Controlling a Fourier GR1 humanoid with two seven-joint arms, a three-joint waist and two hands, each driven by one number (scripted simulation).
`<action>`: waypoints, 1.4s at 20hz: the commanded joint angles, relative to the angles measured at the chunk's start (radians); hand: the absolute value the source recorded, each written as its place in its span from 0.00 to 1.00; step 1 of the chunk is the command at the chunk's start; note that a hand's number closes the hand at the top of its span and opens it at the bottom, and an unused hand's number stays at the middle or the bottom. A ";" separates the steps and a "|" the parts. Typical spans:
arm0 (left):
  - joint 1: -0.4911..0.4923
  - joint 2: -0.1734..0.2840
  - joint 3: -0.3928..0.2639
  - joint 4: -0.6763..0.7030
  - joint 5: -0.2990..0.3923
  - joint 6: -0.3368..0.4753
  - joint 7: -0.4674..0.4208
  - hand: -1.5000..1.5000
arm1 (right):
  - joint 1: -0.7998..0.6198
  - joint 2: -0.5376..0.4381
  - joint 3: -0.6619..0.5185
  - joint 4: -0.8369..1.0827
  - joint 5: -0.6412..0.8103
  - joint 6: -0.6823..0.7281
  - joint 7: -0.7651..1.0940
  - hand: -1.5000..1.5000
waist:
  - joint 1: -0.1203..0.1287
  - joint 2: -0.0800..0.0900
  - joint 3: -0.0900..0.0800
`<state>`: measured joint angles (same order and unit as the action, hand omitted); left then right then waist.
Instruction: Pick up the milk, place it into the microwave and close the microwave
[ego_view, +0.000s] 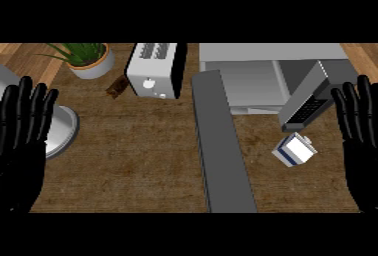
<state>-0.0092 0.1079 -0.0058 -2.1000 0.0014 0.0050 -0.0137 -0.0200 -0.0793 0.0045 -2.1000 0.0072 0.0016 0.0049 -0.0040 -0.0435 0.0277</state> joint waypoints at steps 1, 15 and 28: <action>0.023 -0.009 -0.038 -0.019 -0.045 0.001 -0.022 0.00 | 0.053 -0.021 -0.078 -0.021 -0.116 0.056 -0.069 0.00 | -0.001 0.041 -0.027; 0.184 -0.107 -0.368 0.169 -0.044 0.243 -0.136 0.00 | 0.277 -0.221 -0.335 0.364 -0.554 0.648 -0.317 0.00 | -0.001 0.043 -0.027; 0.222 -0.108 -0.569 0.257 -0.101 0.431 -0.257 0.00 | 0.248 -0.123 -0.322 0.620 -0.230 0.679 -0.587 0.00 | 0.005 0.043 -0.027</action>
<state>0.2183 0.0011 -0.5406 -1.8767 -0.0836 0.4024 -0.2518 0.2661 -0.2486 -0.3551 -1.5220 -0.3083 0.6578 -0.4804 -0.0014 -0.0007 0.0008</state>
